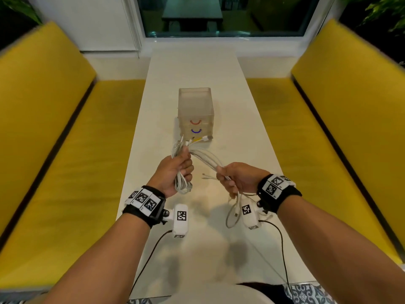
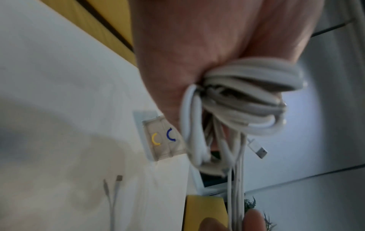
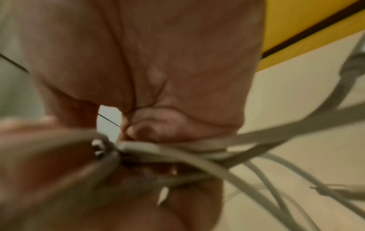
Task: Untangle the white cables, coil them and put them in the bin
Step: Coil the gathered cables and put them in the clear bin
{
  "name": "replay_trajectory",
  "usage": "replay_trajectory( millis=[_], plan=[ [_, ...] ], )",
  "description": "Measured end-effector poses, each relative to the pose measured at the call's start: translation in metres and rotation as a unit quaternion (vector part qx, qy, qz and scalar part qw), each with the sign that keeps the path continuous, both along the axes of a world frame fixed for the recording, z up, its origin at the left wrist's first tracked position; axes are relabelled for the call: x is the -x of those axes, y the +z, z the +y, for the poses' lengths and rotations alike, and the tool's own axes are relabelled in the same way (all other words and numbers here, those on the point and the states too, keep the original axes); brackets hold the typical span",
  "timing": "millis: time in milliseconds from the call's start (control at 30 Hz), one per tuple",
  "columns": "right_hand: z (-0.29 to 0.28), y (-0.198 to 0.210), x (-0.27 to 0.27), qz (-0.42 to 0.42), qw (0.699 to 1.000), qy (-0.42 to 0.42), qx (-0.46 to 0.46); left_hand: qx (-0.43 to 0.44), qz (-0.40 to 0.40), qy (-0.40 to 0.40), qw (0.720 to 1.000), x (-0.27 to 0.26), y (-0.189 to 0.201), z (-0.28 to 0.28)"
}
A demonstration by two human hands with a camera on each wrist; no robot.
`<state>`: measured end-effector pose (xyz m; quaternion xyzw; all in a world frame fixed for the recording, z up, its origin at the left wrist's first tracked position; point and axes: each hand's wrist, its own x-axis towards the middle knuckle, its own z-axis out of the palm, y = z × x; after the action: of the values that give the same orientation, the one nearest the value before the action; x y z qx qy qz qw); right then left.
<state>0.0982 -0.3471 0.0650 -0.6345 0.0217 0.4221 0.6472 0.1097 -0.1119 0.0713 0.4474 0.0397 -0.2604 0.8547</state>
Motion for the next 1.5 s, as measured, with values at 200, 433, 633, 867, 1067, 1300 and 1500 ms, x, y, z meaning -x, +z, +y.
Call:
replay_trajectory(
  millis=[200, 433, 633, 867, 1067, 1300, 1500],
  plan=[
    [-0.001, 0.001, 0.003, 0.002, 0.996, 0.085, 0.038, 0.029, 0.037, 0.084, 0.995, -0.005, -0.02, 0.005],
    [-0.024, -0.009, 0.012, -0.01, 0.997, 0.037, 0.062, -0.034, 0.04, 0.182, 0.982, -0.012, -0.029, 0.034],
    [0.016, -0.01, 0.025, -0.175, 0.962, -0.181, 0.108, -0.285, -0.017, 0.162, 0.945, -0.001, -0.025, 0.0],
    [0.065, 0.005, 0.048, -0.364, 0.844, 0.135, 0.37, -0.289, -0.059, 0.109, 0.949, 0.002, -0.017, -0.037],
    [0.071, 0.011, 0.055, -0.425, 0.748, 0.232, 0.454, -0.359, -0.045, 0.025, 0.932, 0.0, -0.024, -0.035],
    [0.069, 0.004, 0.063, -0.458, 0.722, 0.233, 0.464, -0.284, 0.021, -0.011, 0.959, 0.003, -0.015, -0.029],
    [0.064, -0.007, 0.062, -0.464, 0.73, 0.204, 0.459, -0.206, 0.082, 0.075, 0.972, -0.001, -0.02, -0.026]
  ],
)
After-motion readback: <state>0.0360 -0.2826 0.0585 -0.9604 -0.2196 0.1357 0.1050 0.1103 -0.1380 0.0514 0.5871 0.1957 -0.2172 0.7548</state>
